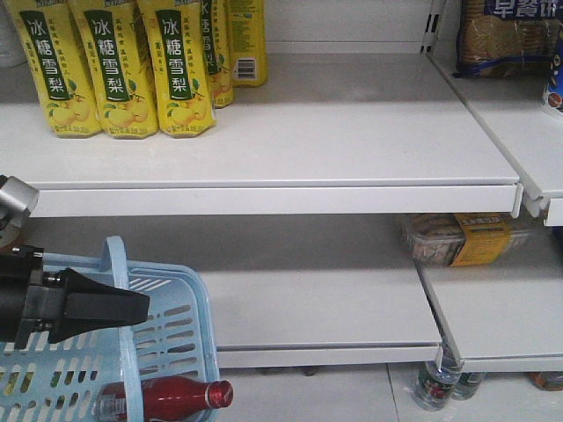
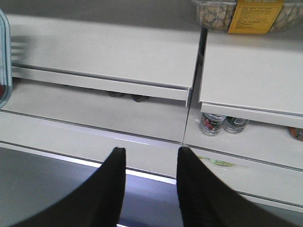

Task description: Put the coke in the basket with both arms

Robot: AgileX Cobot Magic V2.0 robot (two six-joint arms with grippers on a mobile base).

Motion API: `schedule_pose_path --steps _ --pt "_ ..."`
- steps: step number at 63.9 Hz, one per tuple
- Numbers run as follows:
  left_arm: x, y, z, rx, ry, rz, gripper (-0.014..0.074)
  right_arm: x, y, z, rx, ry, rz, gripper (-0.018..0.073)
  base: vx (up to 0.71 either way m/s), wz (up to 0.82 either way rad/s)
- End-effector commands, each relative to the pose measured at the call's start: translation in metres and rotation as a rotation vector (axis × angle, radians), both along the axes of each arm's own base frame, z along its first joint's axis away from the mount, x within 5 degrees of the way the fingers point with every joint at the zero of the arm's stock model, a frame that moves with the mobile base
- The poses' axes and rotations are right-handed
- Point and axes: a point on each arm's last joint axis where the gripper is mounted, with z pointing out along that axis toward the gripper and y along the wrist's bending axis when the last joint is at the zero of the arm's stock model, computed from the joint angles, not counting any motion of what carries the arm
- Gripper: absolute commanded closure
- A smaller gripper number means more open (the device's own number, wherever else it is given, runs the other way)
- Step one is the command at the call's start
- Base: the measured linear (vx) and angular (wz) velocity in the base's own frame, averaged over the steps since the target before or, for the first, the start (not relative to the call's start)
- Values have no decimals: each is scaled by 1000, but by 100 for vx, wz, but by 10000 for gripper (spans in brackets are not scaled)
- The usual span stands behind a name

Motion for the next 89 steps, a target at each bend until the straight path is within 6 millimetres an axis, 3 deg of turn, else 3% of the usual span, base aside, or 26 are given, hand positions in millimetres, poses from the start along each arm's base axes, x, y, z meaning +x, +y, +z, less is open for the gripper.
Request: schedule_pose_path --steps 1,18,36,41,51,72,89 --pt "0 -3 19 -69 -72 9 603 3 0 10 12 -66 -9 305 0 0" --pt "1 -2 18 -62 -76 14 603 3 0 10 12 -66 -9 305 0 0" --pt "17 8 13 42 -138 204 603 3 0 10 12 -65 -8 305 0 0" --pt "16 11 20 72 -196 271 603 3 0 10 12 -65 -8 305 0 0" --pt "-3 21 28 102 -282 453 603 3 0 10 12 -65 -8 305 0 0" --pt "-53 51 8 89 -350 937 603 3 0 10 12 -65 -8 305 0 0" --pt "-90 64 -9 61 -431 1129 603 3 0 10 12 -65 -8 305 0 0"
